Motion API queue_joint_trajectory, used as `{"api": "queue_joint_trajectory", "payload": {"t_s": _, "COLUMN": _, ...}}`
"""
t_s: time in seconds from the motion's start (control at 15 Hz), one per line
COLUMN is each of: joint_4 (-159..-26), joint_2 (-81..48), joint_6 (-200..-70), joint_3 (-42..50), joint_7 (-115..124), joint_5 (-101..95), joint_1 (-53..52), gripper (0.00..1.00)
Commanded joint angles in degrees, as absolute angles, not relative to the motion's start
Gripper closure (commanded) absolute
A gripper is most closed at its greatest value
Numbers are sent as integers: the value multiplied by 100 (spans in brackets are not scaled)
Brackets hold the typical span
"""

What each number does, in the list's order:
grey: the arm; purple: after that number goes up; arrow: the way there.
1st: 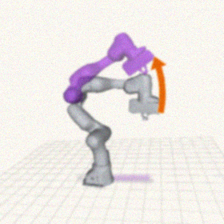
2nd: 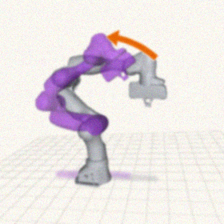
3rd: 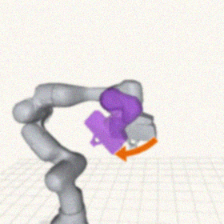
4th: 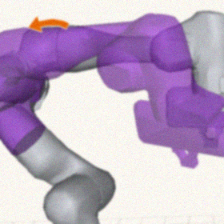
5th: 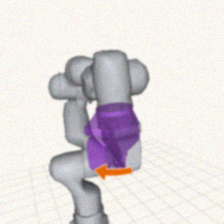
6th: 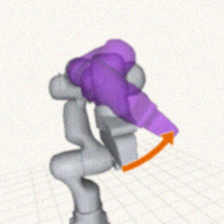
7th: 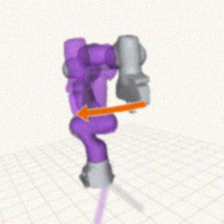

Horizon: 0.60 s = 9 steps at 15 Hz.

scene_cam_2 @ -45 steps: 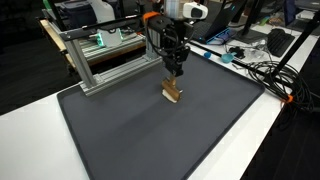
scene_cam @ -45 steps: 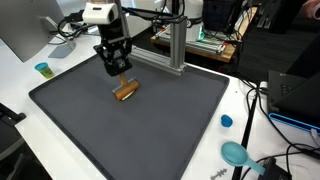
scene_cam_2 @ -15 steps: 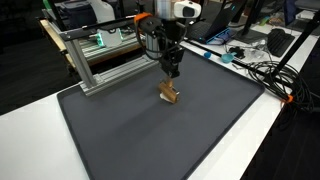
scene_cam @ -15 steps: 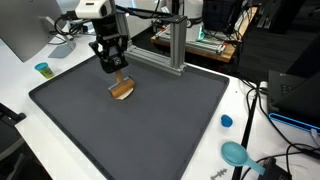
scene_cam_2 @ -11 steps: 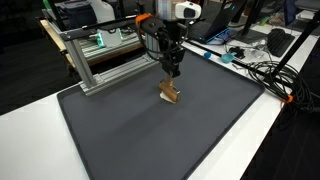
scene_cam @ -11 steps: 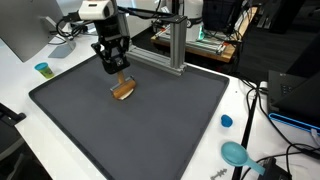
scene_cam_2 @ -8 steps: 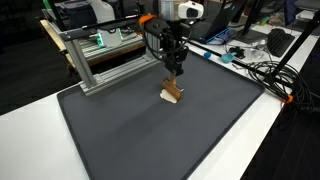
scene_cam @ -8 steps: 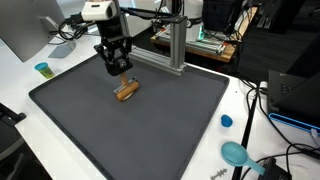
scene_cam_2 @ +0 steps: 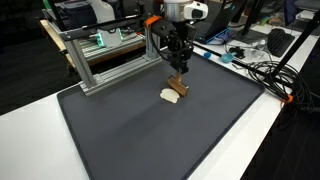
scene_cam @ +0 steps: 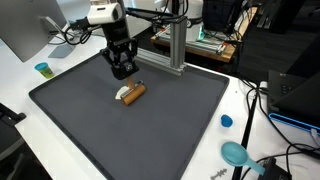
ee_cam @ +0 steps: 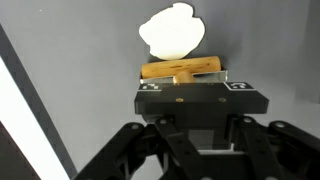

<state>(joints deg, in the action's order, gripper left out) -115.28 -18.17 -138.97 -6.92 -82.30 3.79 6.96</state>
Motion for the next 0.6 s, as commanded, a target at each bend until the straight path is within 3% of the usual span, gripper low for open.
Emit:
{"api": "queue_joint_trajectory", "payload": {"t_s": 0.0, "joint_4": -11643, "joint_2": -1142, "joint_6": -13649, "joint_3": -861, "joint_7": -8719, "joint_5": 1342, "joint_1": 948, "gripper": 78}}
{"api": "queue_joint_trajectory", "payload": {"t_s": 0.53, "joint_4": -11608, "joint_2": -828, "joint_6": -13039, "joint_3": -144, "joint_7": -6628, "joint_5": -367, "joint_1": 389, "gripper": 78}}
